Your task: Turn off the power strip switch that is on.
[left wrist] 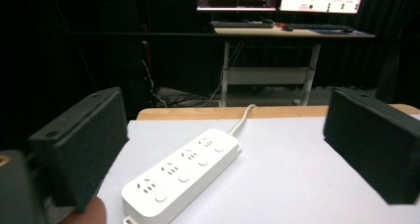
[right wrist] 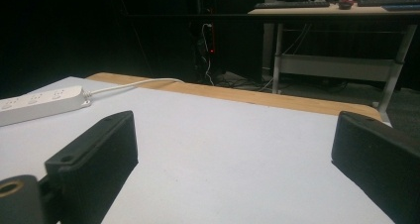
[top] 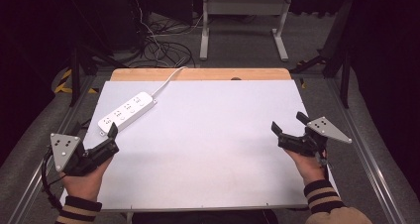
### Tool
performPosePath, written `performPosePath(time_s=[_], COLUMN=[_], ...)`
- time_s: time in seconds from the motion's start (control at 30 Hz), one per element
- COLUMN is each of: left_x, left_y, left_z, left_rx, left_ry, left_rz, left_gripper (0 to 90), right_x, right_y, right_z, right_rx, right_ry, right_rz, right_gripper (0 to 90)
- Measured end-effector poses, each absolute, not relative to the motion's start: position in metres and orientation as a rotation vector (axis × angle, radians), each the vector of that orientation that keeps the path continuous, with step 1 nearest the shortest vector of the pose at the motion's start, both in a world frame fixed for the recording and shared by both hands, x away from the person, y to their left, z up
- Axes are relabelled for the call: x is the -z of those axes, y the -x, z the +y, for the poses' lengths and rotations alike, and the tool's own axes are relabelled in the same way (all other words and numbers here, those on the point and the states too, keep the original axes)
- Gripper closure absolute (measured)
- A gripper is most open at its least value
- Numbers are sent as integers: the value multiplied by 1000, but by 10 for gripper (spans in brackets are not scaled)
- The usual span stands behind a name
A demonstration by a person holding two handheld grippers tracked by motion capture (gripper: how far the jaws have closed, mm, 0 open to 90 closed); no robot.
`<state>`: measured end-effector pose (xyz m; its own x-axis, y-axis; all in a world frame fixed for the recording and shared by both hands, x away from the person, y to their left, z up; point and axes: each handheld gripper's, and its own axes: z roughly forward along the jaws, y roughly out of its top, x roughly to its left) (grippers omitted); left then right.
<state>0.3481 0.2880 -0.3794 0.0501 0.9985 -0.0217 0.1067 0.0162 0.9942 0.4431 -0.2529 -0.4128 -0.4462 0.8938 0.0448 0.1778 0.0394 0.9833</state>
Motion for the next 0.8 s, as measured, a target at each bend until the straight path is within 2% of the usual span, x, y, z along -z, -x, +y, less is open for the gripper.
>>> performPosePath(time_s=[0.07, 0.13, 0.2, 0.27, 0.57, 0.8], left_x=[379, 378, 377, 378, 375, 359], left_y=[-345, -345, -346, -347, -346, -356], left_z=[289, 292, 294, 294, 298, 309], left_rx=[-1090, -1007, -951, -926, -987, -1051], left_ry=[-1298, -1335, -1361, -1367, -1315, -1263], left_rz=[1242, 1225, 1232, 1238, 1256, 1259], left_gripper=[252, 538, 762, 885, 900, 899], right_x=[413, 413, 413, 413, 413, 413], right_y=[-443, -443, -443, -443, -442, -440], right_z=[-253, -253, -253, -253, -252, -253], right_rx=[-1455, -1459, -1460, -1460, -1462, -1452], right_ry=[-1089, -1088, -1087, -1084, -1074, -1081], right_rz=[1692, 1695, 1696, 1701, 1711, 1715], right_gripper=[46, 48, 51, 54, 62, 67])
